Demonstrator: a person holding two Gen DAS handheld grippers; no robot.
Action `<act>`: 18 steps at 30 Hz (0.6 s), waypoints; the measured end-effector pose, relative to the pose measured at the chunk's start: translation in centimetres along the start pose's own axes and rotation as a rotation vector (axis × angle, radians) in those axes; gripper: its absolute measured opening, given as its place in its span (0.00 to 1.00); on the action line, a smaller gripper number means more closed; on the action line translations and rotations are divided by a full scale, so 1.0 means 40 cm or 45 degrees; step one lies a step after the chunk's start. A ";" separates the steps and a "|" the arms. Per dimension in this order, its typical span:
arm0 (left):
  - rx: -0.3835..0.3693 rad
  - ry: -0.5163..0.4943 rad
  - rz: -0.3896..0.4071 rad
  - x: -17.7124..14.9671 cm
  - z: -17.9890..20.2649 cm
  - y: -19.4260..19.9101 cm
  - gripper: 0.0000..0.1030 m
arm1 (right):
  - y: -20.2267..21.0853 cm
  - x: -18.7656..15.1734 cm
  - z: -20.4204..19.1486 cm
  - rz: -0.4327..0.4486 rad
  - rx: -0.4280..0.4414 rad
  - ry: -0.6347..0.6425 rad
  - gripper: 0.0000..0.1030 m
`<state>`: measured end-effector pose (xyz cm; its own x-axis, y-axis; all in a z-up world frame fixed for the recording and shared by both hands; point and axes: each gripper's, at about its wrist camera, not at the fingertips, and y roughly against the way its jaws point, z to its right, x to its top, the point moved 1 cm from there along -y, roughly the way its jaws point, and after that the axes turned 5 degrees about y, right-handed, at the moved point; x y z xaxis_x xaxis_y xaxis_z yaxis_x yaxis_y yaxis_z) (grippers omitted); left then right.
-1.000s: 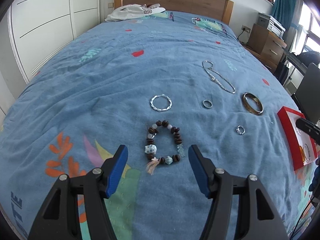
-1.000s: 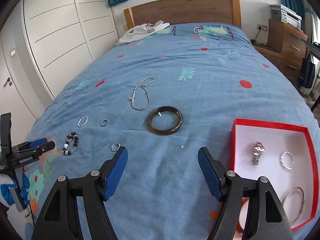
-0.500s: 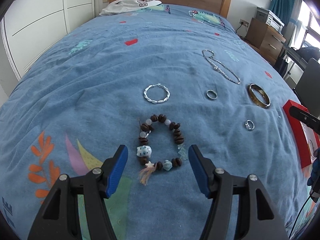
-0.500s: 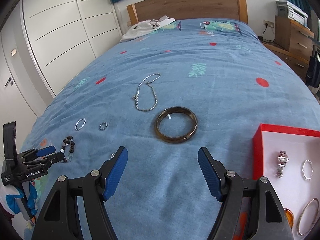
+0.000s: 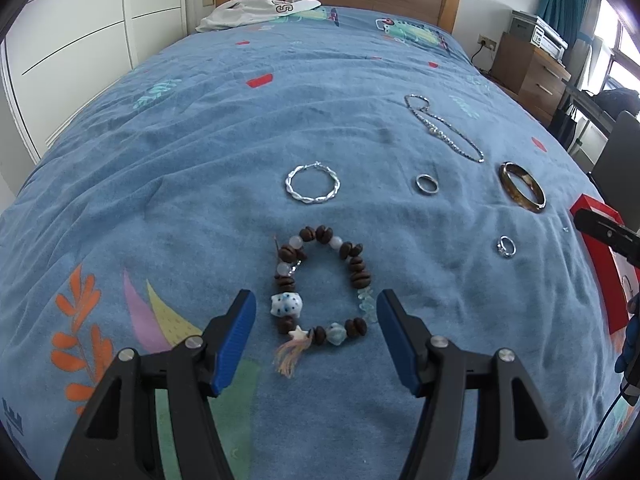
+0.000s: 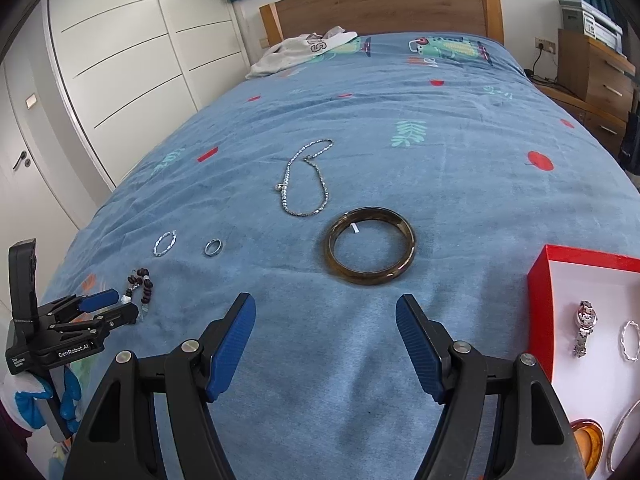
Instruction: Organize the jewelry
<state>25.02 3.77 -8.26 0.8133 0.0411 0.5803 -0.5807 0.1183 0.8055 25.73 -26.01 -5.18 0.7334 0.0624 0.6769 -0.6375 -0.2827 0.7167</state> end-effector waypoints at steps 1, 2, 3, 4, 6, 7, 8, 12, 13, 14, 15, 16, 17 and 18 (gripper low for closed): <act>0.001 0.001 0.000 0.000 -0.001 -0.001 0.59 | -0.001 0.001 -0.002 -0.001 0.001 0.002 0.70; 0.000 0.002 0.001 0.000 -0.003 -0.002 0.59 | -0.003 0.003 -0.004 -0.001 0.001 0.005 0.70; -0.001 0.003 0.001 0.001 -0.005 -0.003 0.59 | -0.005 0.005 -0.006 0.000 0.002 0.006 0.70; 0.000 0.005 0.001 0.002 -0.007 -0.005 0.59 | -0.007 0.007 -0.008 0.001 0.003 0.008 0.70; -0.002 0.006 0.000 0.003 -0.009 -0.008 0.59 | -0.011 0.011 -0.013 0.002 0.006 0.012 0.70; -0.004 0.008 0.001 0.003 -0.011 -0.009 0.59 | -0.014 0.012 -0.015 0.003 0.006 0.014 0.70; -0.005 0.009 0.001 0.002 -0.011 -0.010 0.59 | -0.016 0.011 -0.018 0.002 0.008 0.016 0.70; -0.015 0.015 0.002 -0.004 -0.012 -0.011 0.59 | -0.025 0.002 -0.032 -0.007 0.025 0.020 0.70; -0.018 0.014 0.002 -0.005 -0.012 -0.012 0.59 | -0.029 -0.001 -0.038 -0.012 0.030 0.026 0.70; -0.019 0.012 0.003 -0.007 -0.010 -0.011 0.59 | -0.033 -0.004 -0.044 -0.017 0.038 0.031 0.70; -0.021 0.009 0.005 -0.008 -0.010 -0.011 0.59 | -0.036 -0.007 -0.049 -0.021 0.044 0.034 0.70; -0.024 0.008 0.006 -0.008 -0.009 -0.010 0.59 | -0.040 -0.009 -0.054 -0.027 0.052 0.039 0.70; -0.029 0.008 0.007 -0.009 -0.010 -0.009 0.59 | -0.045 -0.013 -0.063 -0.034 0.065 0.045 0.70; -0.033 0.007 0.009 -0.009 -0.009 -0.008 0.59 | -0.050 -0.015 -0.071 -0.040 0.073 0.050 0.70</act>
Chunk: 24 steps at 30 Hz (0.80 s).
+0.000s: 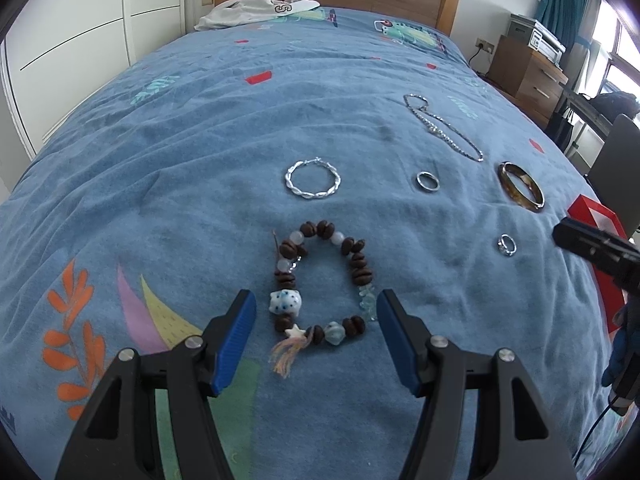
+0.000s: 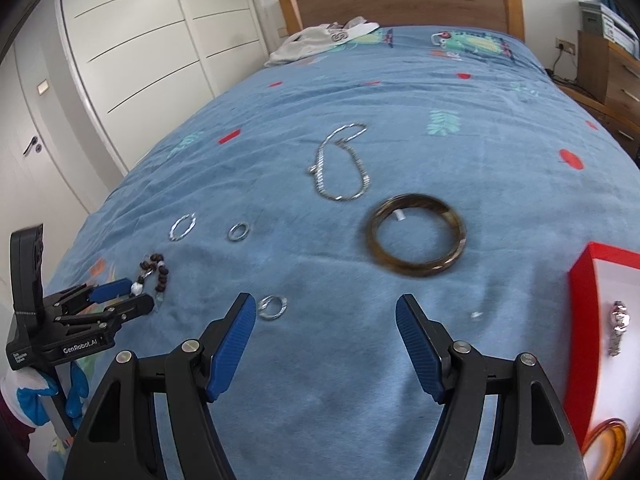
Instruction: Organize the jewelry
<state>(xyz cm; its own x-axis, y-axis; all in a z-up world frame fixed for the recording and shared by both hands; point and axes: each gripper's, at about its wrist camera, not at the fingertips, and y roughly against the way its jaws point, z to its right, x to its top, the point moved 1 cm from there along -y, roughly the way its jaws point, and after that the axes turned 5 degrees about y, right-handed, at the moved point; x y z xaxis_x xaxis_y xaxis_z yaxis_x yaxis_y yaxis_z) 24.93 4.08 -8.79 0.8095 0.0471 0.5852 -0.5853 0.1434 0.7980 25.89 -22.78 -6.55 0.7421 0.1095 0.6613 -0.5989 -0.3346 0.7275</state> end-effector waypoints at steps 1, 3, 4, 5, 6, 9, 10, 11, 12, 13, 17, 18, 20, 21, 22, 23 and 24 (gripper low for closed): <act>-0.003 -0.003 0.001 -0.001 0.000 0.000 0.59 | -0.007 -0.002 -0.009 -0.009 0.012 0.010 0.70; -0.001 -0.013 -0.002 -0.003 0.001 -0.003 0.59 | -0.021 -0.004 -0.026 -0.025 0.037 0.029 0.66; -0.001 -0.015 -0.003 -0.005 0.001 -0.005 0.59 | -0.028 -0.006 -0.034 -0.032 0.049 0.038 0.65; -0.004 -0.014 -0.006 -0.006 0.000 -0.008 0.59 | -0.037 -0.007 -0.044 -0.041 0.057 0.049 0.63; -0.007 -0.013 -0.007 -0.007 -0.002 -0.009 0.59 | -0.046 -0.008 -0.052 -0.051 0.068 0.059 0.62; -0.022 -0.003 -0.007 -0.010 -0.007 -0.013 0.59 | -0.070 -0.012 -0.068 -0.076 0.086 0.071 0.57; -0.025 -0.002 -0.007 -0.010 -0.008 -0.015 0.59 | -0.076 -0.012 -0.070 -0.083 0.087 0.072 0.56; -0.028 -0.003 -0.007 -0.010 -0.008 -0.017 0.59 | -0.083 -0.012 -0.071 -0.089 0.090 0.073 0.53; -0.030 -0.004 -0.008 -0.011 -0.008 -0.019 0.60 | -0.088 -0.013 -0.071 -0.095 0.090 0.071 0.52; -0.035 -0.004 -0.010 -0.011 -0.008 -0.021 0.63 | -0.093 -0.013 -0.071 -0.098 0.091 0.071 0.52; -0.030 -0.013 -0.010 -0.013 -0.001 -0.033 0.66 | -0.107 -0.010 -0.074 -0.104 0.092 0.071 0.49; -0.029 -0.008 -0.010 -0.012 -0.001 -0.036 0.66 | -0.110 -0.009 -0.075 -0.107 0.092 0.074 0.48; -0.026 0.002 -0.011 -0.009 -0.004 -0.042 0.66 | -0.116 -0.008 -0.077 -0.113 0.091 0.083 0.45; -0.022 0.005 -0.011 -0.007 -0.005 -0.044 0.66 | -0.119 -0.008 -0.078 -0.116 0.090 0.085 0.43; -0.017 0.006 -0.011 -0.007 -0.006 -0.046 0.66 | -0.120 -0.008 -0.078 -0.118 0.090 0.086 0.42; -0.013 0.008 -0.012 -0.006 -0.005 -0.048 0.66 | -0.122 -0.008 -0.080 -0.120 0.092 0.086 0.40; -0.009 0.008 -0.011 -0.006 -0.005 -0.049 0.66 | -0.124 -0.009 -0.081 -0.122 0.092 0.087 0.37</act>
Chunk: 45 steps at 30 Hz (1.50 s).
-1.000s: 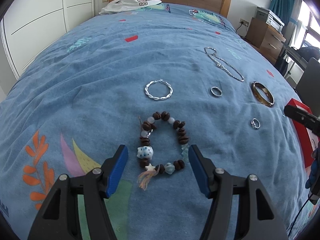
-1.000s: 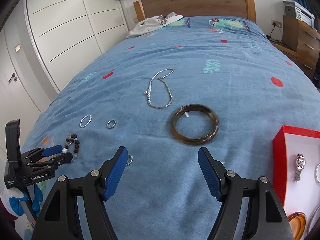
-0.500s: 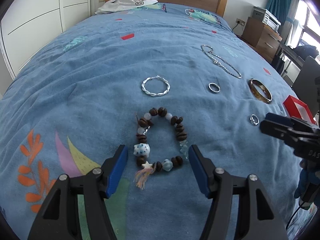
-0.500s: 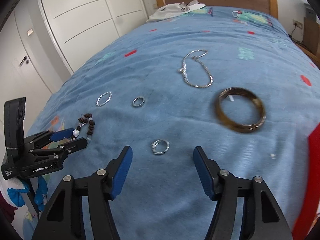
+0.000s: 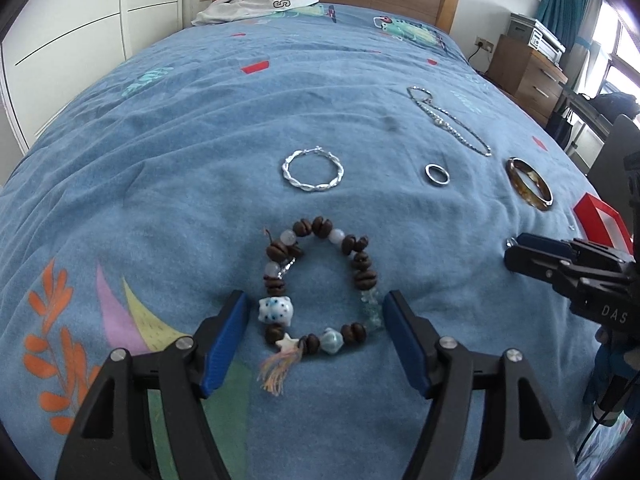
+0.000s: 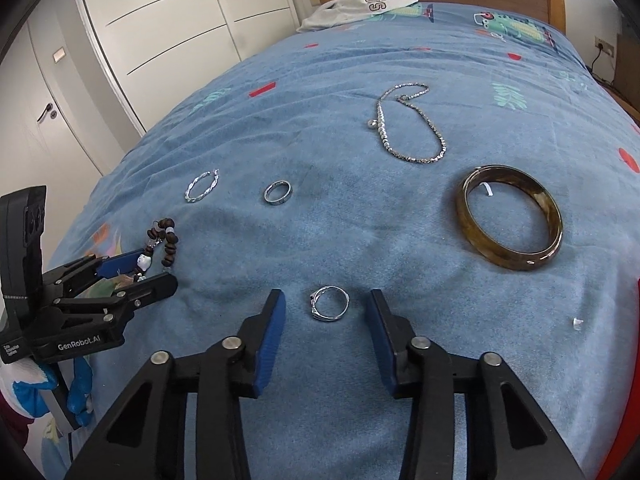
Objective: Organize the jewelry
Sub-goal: 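Close left gripper on the beaded bracelet while right gripper closes on the silver ring, then carry the beaded bracelet and silver ring over the red-rimmed box with both grippers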
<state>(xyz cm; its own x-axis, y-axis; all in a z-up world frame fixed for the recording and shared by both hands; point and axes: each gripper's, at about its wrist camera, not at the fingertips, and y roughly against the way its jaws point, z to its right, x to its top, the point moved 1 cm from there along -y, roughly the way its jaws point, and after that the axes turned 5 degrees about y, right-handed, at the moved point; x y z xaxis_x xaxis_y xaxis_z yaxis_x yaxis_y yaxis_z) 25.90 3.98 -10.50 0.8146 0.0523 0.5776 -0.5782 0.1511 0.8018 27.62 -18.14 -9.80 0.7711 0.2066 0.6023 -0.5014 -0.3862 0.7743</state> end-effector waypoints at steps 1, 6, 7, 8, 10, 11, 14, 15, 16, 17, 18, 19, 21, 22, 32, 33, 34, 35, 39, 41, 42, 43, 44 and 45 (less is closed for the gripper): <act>0.004 0.001 0.002 0.000 0.000 -0.001 0.66 | -0.002 -0.002 -0.002 -0.003 0.002 0.003 0.36; 0.025 -0.006 0.014 -0.004 0.005 0.002 0.64 | -0.009 -0.010 -0.013 -0.020 0.009 0.018 0.19; 0.029 -0.008 0.015 -0.004 0.006 0.003 0.63 | -0.009 -0.011 -0.014 -0.020 0.010 0.019 0.19; 0.033 -0.008 0.018 -0.005 0.006 0.004 0.60 | -0.009 -0.012 -0.014 -0.019 0.013 0.018 0.19; 0.045 -0.005 0.022 -0.006 0.003 0.007 0.53 | -0.005 -0.014 -0.016 -0.017 0.018 0.018 0.19; 0.045 0.000 0.022 -0.006 0.001 0.009 0.49 | -0.002 -0.015 -0.018 -0.014 0.020 0.017 0.19; 0.056 0.005 0.020 -0.005 -0.006 0.014 0.38 | 0.006 -0.023 -0.027 -0.012 0.032 0.018 0.19; 0.064 0.001 0.019 -0.006 -0.006 0.017 0.35 | 0.010 -0.026 -0.029 -0.012 0.036 0.018 0.19; 0.069 -0.002 0.017 -0.006 -0.006 0.019 0.28 | 0.014 -0.029 -0.031 -0.011 0.040 0.019 0.19; 0.072 -0.004 0.016 -0.006 -0.006 0.022 0.21 | 0.019 -0.033 -0.035 -0.010 0.046 0.017 0.19; 0.075 -0.003 0.014 -0.007 -0.005 0.026 0.19 | 0.026 -0.037 -0.037 -0.007 0.049 0.015 0.19; 0.078 -0.003 0.013 -0.008 -0.005 0.030 0.16 | 0.032 -0.041 -0.040 -0.004 0.053 0.014 0.19; 0.085 -0.006 0.013 -0.010 -0.002 0.040 0.16 | 0.046 -0.049 -0.047 0.002 0.059 0.014 0.18; 0.086 -0.009 0.013 -0.012 0.000 0.045 0.16 | 0.053 -0.054 -0.049 0.004 0.062 0.014 0.18; 0.078 -0.025 0.052 -0.030 0.025 0.138 0.16 | 0.166 -0.087 -0.058 0.063 0.058 -0.001 0.18; 0.077 -0.027 0.058 -0.031 0.028 0.148 0.16 | 0.177 -0.088 -0.061 0.070 0.055 -0.001 0.18; 0.077 -0.029 0.063 -0.033 0.031 0.158 0.16 | 0.189 -0.089 -0.063 0.077 0.052 -0.001 0.18; 0.076 -0.034 0.068 -0.035 0.036 0.170 0.16 | 0.206 -0.091 -0.066 0.087 0.048 -0.002 0.18; 0.076 -0.059 0.088 -0.043 0.056 0.214 0.16 | 0.255 -0.100 -0.074 0.117 0.037 0.002 0.18; 0.072 -0.077 0.100 -0.047 0.070 0.236 0.16 | 0.280 -0.106 -0.075 0.133 0.030 0.000 0.18; 0.070 -0.087 0.106 -0.048 0.080 0.247 0.16 | 0.295 -0.111 -0.074 0.142 0.026 -0.002 0.18; 0.065 -0.095 0.113 -0.048 0.090 0.258 0.16 | 0.308 -0.115 -0.073 0.151 0.021 -0.004 0.18; 0.059 -0.101 0.119 -0.048 0.101 0.267 0.16 | 0.322 -0.119 -0.069 0.160 0.015 -0.007 0.18; 0.049 -0.106 0.126 -0.046 0.113 0.276 0.16 | 0.338 -0.124 -0.062 0.170 0.007 -0.012 0.18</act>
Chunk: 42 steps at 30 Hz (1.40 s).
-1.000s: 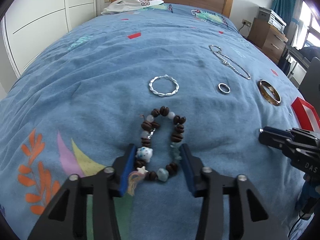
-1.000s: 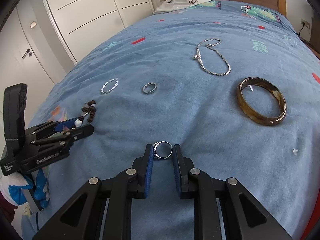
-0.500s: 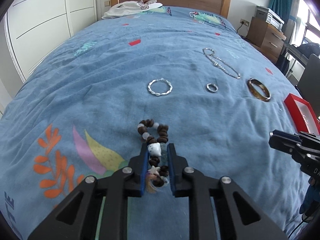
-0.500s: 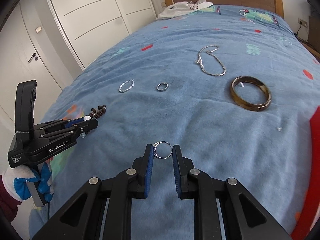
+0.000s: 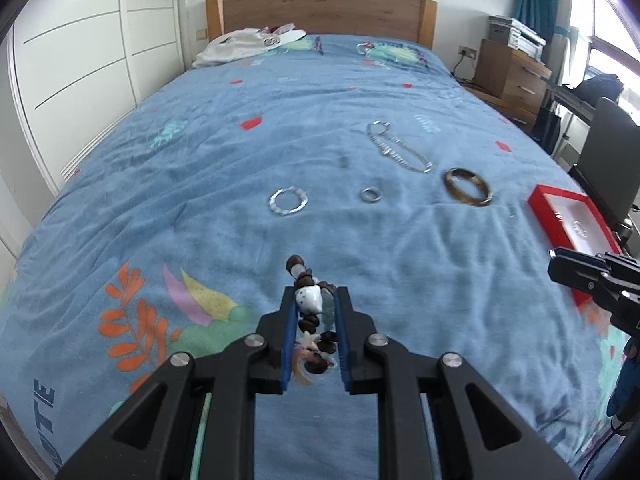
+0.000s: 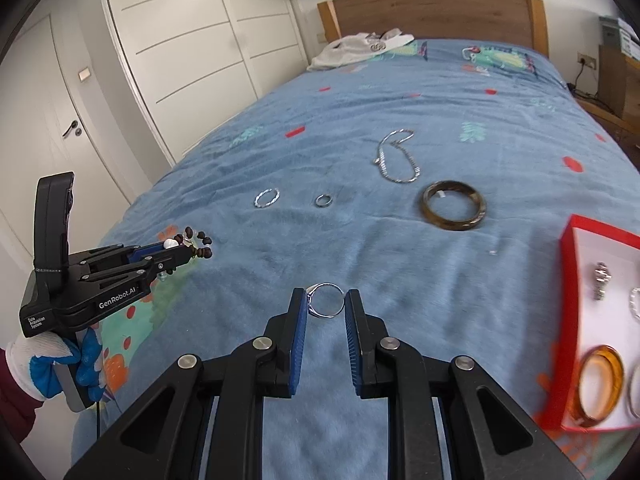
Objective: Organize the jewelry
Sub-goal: 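Carry the beaded bracelet and silver ring over the red-rimmed box with both grippers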
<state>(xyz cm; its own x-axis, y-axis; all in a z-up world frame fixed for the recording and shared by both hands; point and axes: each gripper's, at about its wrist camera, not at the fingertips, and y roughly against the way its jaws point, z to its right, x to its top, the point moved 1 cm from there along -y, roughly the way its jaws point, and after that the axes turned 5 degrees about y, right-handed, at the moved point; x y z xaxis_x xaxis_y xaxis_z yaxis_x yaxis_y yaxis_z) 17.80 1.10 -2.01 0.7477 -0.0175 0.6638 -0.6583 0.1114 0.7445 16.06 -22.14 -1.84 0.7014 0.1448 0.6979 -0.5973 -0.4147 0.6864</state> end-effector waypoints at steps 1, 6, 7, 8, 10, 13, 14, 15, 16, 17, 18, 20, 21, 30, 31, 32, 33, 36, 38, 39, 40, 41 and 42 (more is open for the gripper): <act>-0.016 -0.008 0.011 0.006 0.019 0.013 0.16 | 0.016 -0.003 0.007 0.009 -0.007 -0.004 0.18; -0.099 -0.061 0.048 0.040 0.123 0.053 0.16 | 0.108 -0.013 0.070 0.068 -0.066 -0.038 0.18; -0.127 -0.075 0.056 0.051 0.158 0.060 0.16 | 0.124 -0.013 0.086 0.079 -0.079 -0.046 0.18; -0.148 -0.084 0.060 0.058 0.183 0.064 0.16 | 0.144 -0.014 0.106 0.091 -0.095 -0.056 0.18; -0.204 -0.108 0.068 0.078 0.253 0.070 0.16 | 0.182 -0.016 0.151 0.111 -0.129 -0.076 0.18; -0.281 -0.153 0.072 0.104 0.358 0.068 0.16 | 0.238 -0.023 0.228 0.134 -0.190 -0.104 0.18; -0.297 -0.167 0.073 0.110 0.386 0.067 0.16 | 0.260 -0.027 0.264 0.139 -0.220 -0.116 0.18; -0.323 -0.189 0.073 0.117 0.427 0.064 0.16 | 0.274 -0.030 0.289 0.140 -0.238 -0.125 0.18; -0.348 -0.207 0.072 0.124 0.465 0.060 0.16 | 0.291 -0.034 0.321 0.141 -0.261 -0.138 0.18; -0.376 -0.228 0.071 0.132 0.509 0.054 0.16 | 0.305 -0.039 0.352 0.141 -0.283 -0.150 0.18; -0.398 -0.244 0.069 0.137 0.542 0.048 0.16 | 0.314 -0.043 0.375 0.140 -0.299 -0.160 0.18; -0.449 -0.280 0.061 0.149 0.622 0.033 0.16 | 0.331 -0.049 0.428 0.136 -0.332 -0.181 0.19; -0.467 -0.293 0.056 0.153 0.654 0.023 0.16 | 0.337 -0.053 0.453 0.132 -0.345 -0.189 0.19; -0.524 -0.384 -0.058 0.125 0.889 -0.132 0.16 | 0.292 -0.094 0.635 0.051 -0.392 -0.270 0.19; -0.516 -0.396 -0.075 0.115 0.903 -0.152 0.16 | 0.280 -0.101 0.651 0.039 -0.388 -0.282 0.19; -0.510 -0.405 -0.087 0.109 0.914 -0.165 0.16 | 0.274 -0.109 0.660 0.031 -0.386 -0.289 0.19; -0.500 -0.416 -0.106 0.098 0.925 -0.186 0.16 | 0.262 -0.117 0.672 0.019 -0.383 -0.298 0.19; -0.483 -0.430 -0.148 0.071 0.937 -0.227 0.16 | 0.239 -0.139 0.699 -0.015 -0.379 -0.322 0.19; -0.478 -0.433 -0.175 0.057 0.941 -0.252 0.16 | 0.224 -0.151 0.716 -0.036 -0.379 -0.344 0.19; -0.474 -0.435 -0.186 0.050 0.944 -0.262 0.16 | 0.220 -0.155 0.721 -0.045 -0.380 -0.351 0.19; -0.468 -0.435 -0.196 0.044 0.946 -0.272 0.16 | 0.215 -0.161 0.725 -0.055 -0.381 -0.357 0.19; -0.463 -0.430 -0.208 0.038 0.947 -0.282 0.16 | 0.210 -0.168 0.731 -0.066 -0.382 -0.364 0.19; -0.459 -0.421 -0.221 0.032 0.946 -0.293 0.16 | 0.207 -0.172 0.732 -0.073 -0.384 -0.367 0.19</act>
<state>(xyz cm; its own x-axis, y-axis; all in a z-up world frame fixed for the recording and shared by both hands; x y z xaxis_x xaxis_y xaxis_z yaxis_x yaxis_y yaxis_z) 23.19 -37.81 -7.14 0.7372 -0.3729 0.5635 -0.4118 0.4132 0.8122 17.69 -52.89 -6.93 0.7913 -0.1150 0.6006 -0.6113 -0.1257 0.7813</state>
